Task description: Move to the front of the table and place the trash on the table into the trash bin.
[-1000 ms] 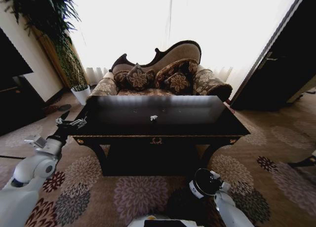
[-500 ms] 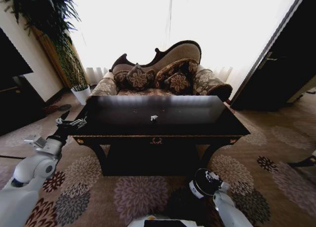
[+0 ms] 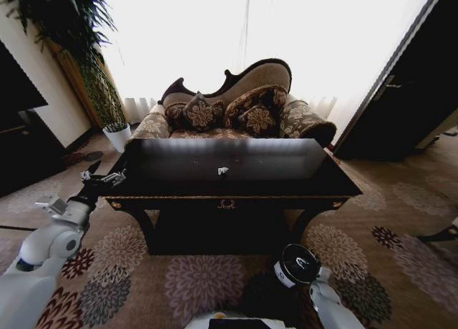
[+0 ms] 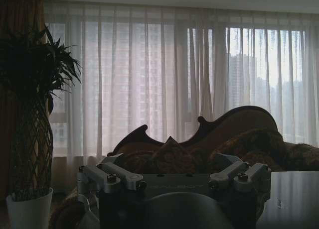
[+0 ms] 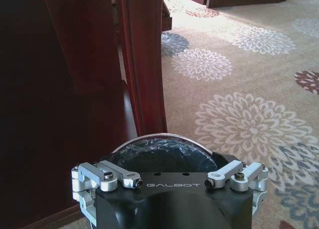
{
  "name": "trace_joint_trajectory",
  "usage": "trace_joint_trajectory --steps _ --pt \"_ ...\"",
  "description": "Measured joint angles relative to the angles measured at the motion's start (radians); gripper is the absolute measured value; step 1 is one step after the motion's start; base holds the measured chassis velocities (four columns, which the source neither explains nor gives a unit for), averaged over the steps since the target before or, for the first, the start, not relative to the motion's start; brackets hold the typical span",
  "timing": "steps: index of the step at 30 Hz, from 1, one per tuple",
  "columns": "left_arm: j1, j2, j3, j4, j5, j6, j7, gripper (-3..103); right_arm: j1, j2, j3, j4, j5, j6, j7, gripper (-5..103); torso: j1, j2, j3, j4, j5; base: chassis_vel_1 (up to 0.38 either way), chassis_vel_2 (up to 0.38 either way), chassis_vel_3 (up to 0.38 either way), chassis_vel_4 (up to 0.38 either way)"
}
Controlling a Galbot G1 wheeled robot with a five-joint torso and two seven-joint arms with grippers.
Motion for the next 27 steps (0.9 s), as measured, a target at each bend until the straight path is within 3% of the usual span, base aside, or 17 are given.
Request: trace_joint_trajectory --steps 11,27 --pt "0.0 0.0 0.0 0.0 0.0 0.0 0.0 100 -0.179 0.003 0.037 0.261 0.014 0.028 0.003 100 0.0 0.0 0.0 -0.0004 -0.0002 0.0 0.0 0.0 0.0" --pt "0.0 0.0 0.0 0.0 0.0 0.0 0.0 100 -0.569 0.081 0.127 0.881 0.013 0.028 0.027 100 0.0 0.0 0.0 -0.0003 -0.0001 0.0 0.0 0.0 0.0"
